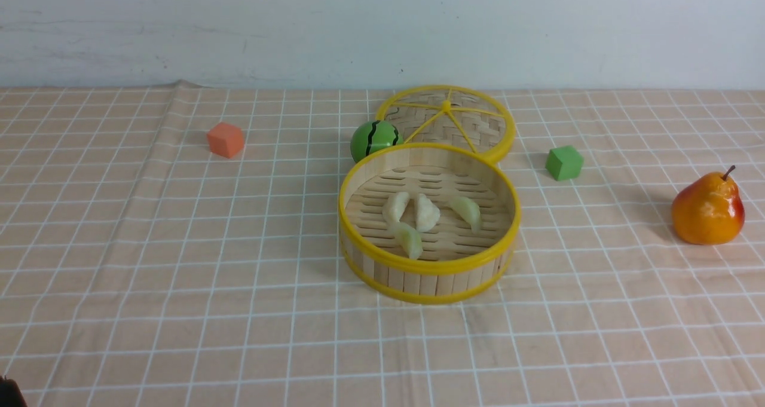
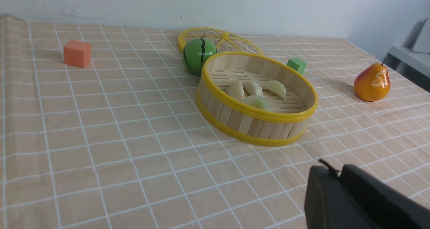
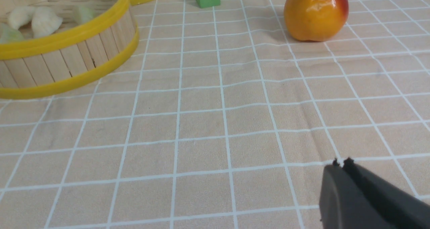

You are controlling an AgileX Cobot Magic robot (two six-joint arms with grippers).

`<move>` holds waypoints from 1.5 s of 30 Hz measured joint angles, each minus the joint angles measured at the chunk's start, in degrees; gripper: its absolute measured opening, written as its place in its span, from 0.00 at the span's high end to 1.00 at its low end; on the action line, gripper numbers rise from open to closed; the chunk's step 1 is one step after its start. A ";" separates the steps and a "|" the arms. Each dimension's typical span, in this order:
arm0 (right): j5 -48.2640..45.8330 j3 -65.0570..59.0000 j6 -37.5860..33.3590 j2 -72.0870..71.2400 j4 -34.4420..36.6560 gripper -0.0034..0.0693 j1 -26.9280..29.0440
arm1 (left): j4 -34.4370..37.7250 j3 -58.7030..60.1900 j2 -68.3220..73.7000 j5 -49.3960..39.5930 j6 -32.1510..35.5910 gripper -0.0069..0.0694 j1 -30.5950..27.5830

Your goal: Put the dumplings into the steamer on the table with the brown tablecloth.

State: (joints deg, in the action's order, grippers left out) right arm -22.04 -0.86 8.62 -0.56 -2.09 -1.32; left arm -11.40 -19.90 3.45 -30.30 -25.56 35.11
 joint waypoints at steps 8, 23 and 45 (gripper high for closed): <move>-0.05 0.00 0.00 0.00 0.05 0.93 0.00 | -0.06 0.00 0.00 0.00 0.00 0.83 0.00; -0.06 0.00 0.00 0.00 0.04 0.90 0.00 | 6.70 11.41 -0.06 18.40 4.05 0.93 -16.30; -0.11 0.00 0.07 -0.05 0.04 0.86 0.00 | 8.85 21.54 -4.04 9.41 12.35 0.93 -35.97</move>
State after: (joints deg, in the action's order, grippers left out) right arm -22.15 -0.86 8.69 -0.61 -2.05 -1.32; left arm -2.56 1.64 -0.59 -20.89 -13.21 -0.85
